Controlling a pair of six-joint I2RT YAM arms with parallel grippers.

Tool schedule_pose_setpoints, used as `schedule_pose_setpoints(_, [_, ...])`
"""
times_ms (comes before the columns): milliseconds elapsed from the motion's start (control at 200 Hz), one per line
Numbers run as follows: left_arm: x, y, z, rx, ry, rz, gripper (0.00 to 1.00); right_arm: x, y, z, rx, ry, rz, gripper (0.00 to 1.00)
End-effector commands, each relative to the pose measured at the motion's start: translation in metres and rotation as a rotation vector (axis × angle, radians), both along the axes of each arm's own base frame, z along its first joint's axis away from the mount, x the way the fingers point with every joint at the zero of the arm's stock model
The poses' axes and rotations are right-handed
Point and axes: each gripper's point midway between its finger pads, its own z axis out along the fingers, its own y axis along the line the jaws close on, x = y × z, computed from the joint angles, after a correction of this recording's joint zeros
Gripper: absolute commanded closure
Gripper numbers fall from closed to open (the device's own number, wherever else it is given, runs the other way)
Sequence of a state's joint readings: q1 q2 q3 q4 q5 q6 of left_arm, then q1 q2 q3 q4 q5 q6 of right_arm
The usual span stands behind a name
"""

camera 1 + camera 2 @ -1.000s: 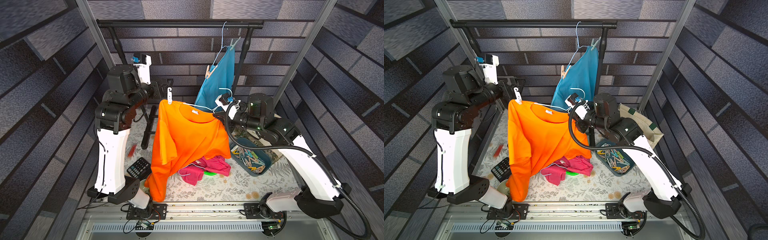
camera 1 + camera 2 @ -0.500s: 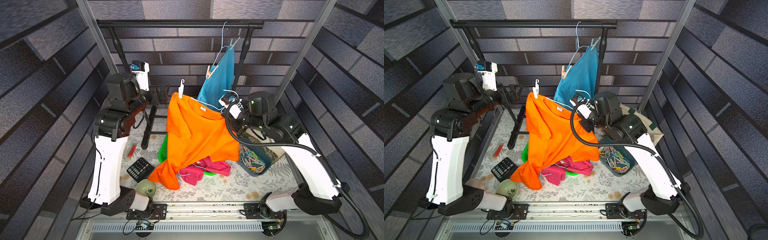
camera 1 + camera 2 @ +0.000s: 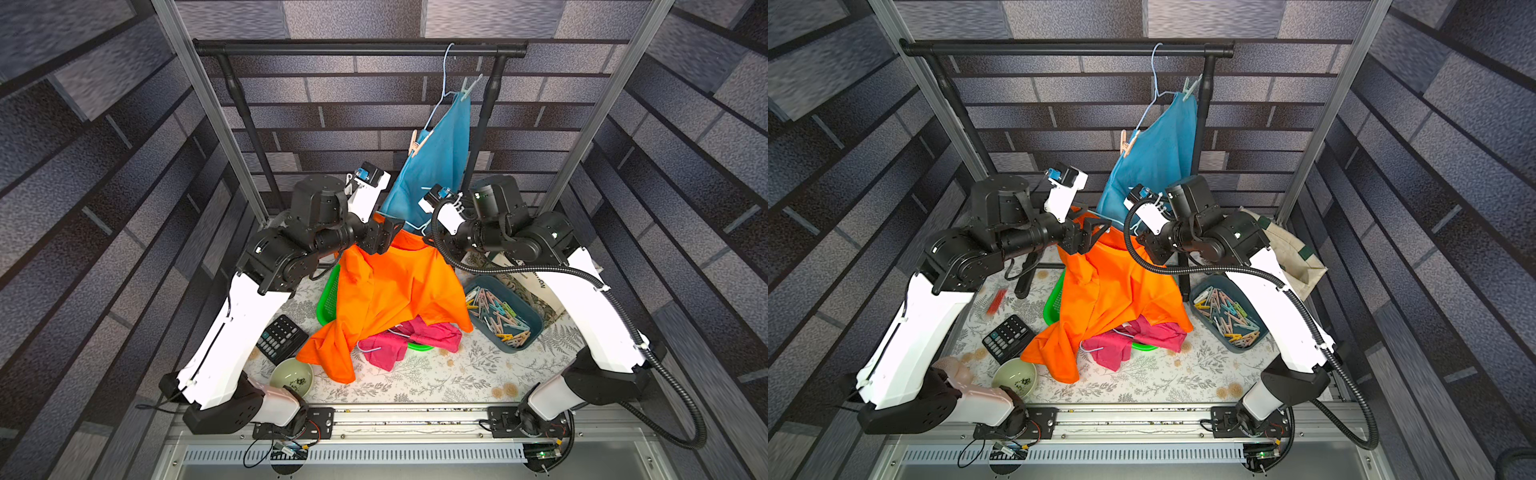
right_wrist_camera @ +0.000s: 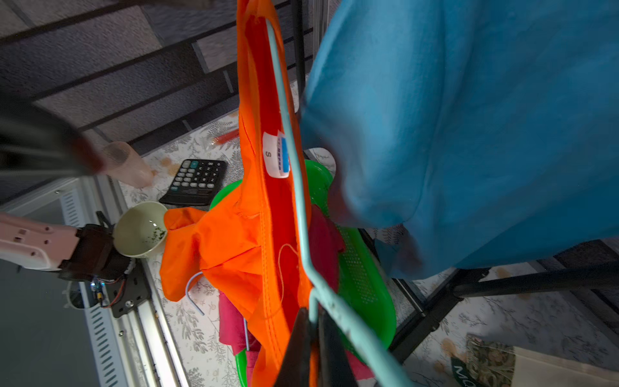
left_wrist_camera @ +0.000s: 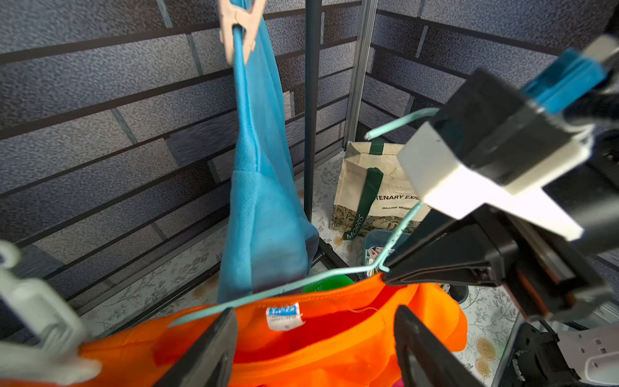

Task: Use clothespins to secure the t-shirt on both sides of the hanger
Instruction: Adjust the hanger.

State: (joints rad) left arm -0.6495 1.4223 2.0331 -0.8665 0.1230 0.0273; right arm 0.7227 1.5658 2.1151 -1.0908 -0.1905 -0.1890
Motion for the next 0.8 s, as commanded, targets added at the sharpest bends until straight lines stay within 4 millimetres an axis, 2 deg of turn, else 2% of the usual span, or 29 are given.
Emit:
schedule_pose_setpoints(0, [0.000,-0.013,0.000,-0.020,-0.001,-0.054,0.27,-0.033,0.010,0.038,0.195,0.034,0.096,1.00])
schedule_pose_setpoints(180, [-0.002,-0.028,0.001,-0.070,0.021,-0.116,0.30,-0.046,0.018,0.042,0.273,0.096,0.145,1.00])
schedule_pose_setpoints(311, [-0.006,-0.037,0.001,-0.070,0.015,-0.148,0.39,-0.044,0.027,0.039,0.304,0.158,0.153,1.00])
schedule_pose_setpoints(446, [-0.012,-0.045,-0.007,-0.045,0.016,-0.176,0.41,-0.040,0.034,0.038,0.318,0.203,0.142,1.00])
schedule_pose_setpoints(576, [-0.007,-0.035,-0.008,-0.036,0.000,-0.119,0.38,-0.038,0.035,0.035,0.318,0.226,0.129,1.00])
schedule_pose_setpoints(656, [-0.005,-0.023,0.000,-0.064,-0.034,-0.077,0.29,-0.037,0.034,0.033,0.311,0.230,0.115,1.00])
schedule_pose_setpoints(797, [-0.010,-0.014,0.006,-0.100,-0.058,-0.079,0.29,-0.039,0.033,0.033,0.318,0.242,0.118,1.00])
